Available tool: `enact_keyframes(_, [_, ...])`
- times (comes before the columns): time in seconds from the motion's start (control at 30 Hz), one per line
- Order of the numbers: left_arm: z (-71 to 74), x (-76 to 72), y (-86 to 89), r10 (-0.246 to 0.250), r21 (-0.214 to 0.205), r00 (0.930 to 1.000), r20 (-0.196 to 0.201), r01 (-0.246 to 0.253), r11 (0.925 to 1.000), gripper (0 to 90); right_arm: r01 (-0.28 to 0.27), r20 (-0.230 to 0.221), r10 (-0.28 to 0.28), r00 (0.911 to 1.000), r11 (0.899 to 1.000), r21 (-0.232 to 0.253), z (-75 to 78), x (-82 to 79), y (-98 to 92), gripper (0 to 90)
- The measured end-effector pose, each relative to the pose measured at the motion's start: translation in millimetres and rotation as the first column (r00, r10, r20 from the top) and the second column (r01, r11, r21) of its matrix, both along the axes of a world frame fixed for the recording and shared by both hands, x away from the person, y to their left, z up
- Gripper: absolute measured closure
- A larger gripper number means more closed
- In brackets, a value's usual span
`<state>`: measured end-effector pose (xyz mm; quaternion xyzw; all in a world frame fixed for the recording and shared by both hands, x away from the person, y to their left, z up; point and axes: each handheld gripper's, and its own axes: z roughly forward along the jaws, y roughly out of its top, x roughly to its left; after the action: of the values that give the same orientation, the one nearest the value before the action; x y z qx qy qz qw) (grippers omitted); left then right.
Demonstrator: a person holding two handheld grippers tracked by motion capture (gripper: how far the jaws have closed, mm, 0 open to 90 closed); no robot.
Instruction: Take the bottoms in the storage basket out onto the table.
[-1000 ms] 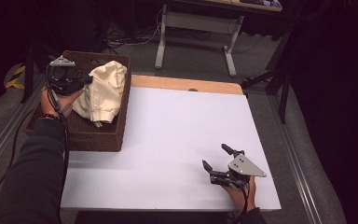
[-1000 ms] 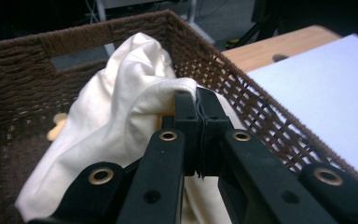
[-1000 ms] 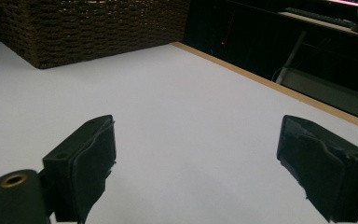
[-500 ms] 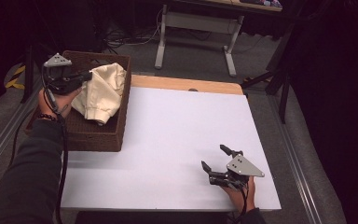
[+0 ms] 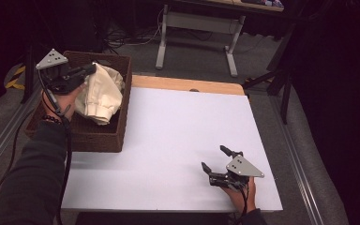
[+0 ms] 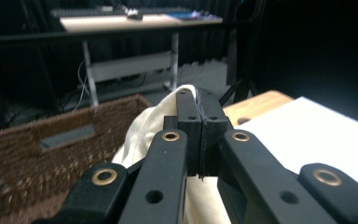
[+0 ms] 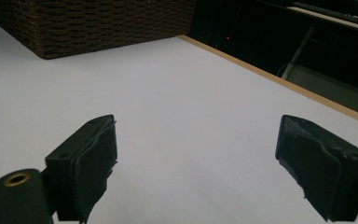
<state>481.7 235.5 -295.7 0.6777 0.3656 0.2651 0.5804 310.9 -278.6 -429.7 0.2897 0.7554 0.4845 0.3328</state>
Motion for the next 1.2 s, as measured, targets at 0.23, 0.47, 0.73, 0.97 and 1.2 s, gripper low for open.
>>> enact_keyframes(0.23, [20.8,-15.7,-10.7,-0.059,-0.031,0.9958,0.07,0.061,0.9977,90.0,-0.001,0.003,0.001,1.0,1.0,0.004,0.5,-0.3,-0.2,12.9])
enact_keyframes(0.47, [40.5,-32.5,-34.8,-0.132,-0.023,0.9821,0.134,0.136,0.9904,90.0,0.006,0.009,-0.006,0.9999,1.0,0.006,1.1,-0.6,-0.6,12.9])
enact_keyframes(0.73, [67.4,-47.0,-63.4,-0.196,-0.017,0.9626,0.187,0.202,0.9792,90.0,0.017,0.01,-0.018,0.9998,1.0,0.021,2.4,0.4,-4.6,12.9])
enact_keyframes(0.97, [78.6,-53.4,-101.4,-0.285,0.006,0.9351,0.21,0.291,0.9568,90.0,0.019,0.017,-0.02,0.9997,0.999,0.032,4.2,0.5,-7.5,12.9])
enact_keyframes(1.2, [75.2,-54.1,-141.2,-0.367,0.023,0.9084,0.2,0.37,0.9286,90.0,0.025,0.022,-0.026,0.9994,0.999,0.037,5.4,0.6,-10.3,12.9])
